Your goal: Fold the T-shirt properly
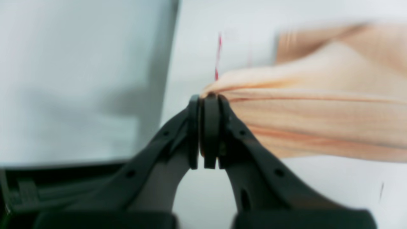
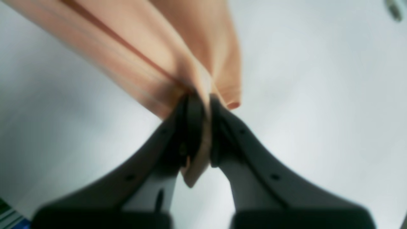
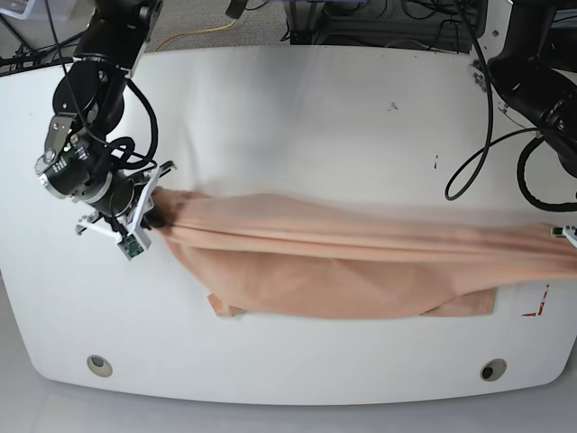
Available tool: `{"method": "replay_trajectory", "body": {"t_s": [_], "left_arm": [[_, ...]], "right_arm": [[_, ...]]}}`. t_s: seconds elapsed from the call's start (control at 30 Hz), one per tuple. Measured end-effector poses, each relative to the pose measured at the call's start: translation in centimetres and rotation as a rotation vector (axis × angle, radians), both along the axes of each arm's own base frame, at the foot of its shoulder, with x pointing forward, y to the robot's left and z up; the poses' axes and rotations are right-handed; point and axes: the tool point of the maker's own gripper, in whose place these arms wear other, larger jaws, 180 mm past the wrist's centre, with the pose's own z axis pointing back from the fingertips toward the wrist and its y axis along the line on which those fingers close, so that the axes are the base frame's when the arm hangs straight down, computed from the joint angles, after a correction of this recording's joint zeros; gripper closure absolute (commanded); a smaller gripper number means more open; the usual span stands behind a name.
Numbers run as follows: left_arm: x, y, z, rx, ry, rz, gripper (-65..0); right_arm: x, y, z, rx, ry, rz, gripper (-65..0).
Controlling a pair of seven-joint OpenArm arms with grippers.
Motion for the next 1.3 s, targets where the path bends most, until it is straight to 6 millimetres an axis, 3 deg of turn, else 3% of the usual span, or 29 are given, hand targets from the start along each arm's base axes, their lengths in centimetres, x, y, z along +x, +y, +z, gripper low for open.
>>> {"method": "replay_trajectory", "body": {"t_s": [0.2,0.27,0.4,0.57,0.6,0.8,0.87,1.13,1.3], "left_arm": [[-4.5,1.5,-5.1,-0.021,0.136,0.058,0.0],[-6.6,2.0,-7.0,-0.025,0.199,0.085,0.0],[-9.5,3.1,-8.9,-0.026,0.271,0.133,0.0],[-11.6,3.3,-10.5,-0.027,0.334,0.138,0.0],[-11.9,3.3,-10.6,-0.029,0.339,0.142,0.0],[-12.8,3.6,-11.1,-0.025,0.364,0.157,0.0],[-12.8,3.7,-11.0,-0.023,0.363,0.157,0.0],[-12.8,3.8,-10.9,-0.016,0.366,0.158,0.0],[-12.8,3.8,-10.9,-0.017,0.367,0.156,0.0]], "right_arm": [[-4.0,0.6,-3.9,0.054,0.12,-0.033,0.0],[-5.4,1.8,-4.7,0.118,0.151,-0.008,0.0],[-7.5,3.8,-5.1,0.238,0.186,0.05,0.0],[-10.0,5.2,-5.4,0.353,0.23,0.093,0.0],[-10.8,5.4,-5.7,0.368,0.249,0.098,-2.1],[-13.3,5.9,-6.5,0.42,0.314,0.108,-33.9],[-13.9,6.0,-6.5,0.436,0.325,0.114,-40.1],[-15.6,6.5,-5.8,0.517,0.354,0.145,-42.3],[-15.3,5.9,-6.1,0.542,0.349,0.104,-42.3]]}}
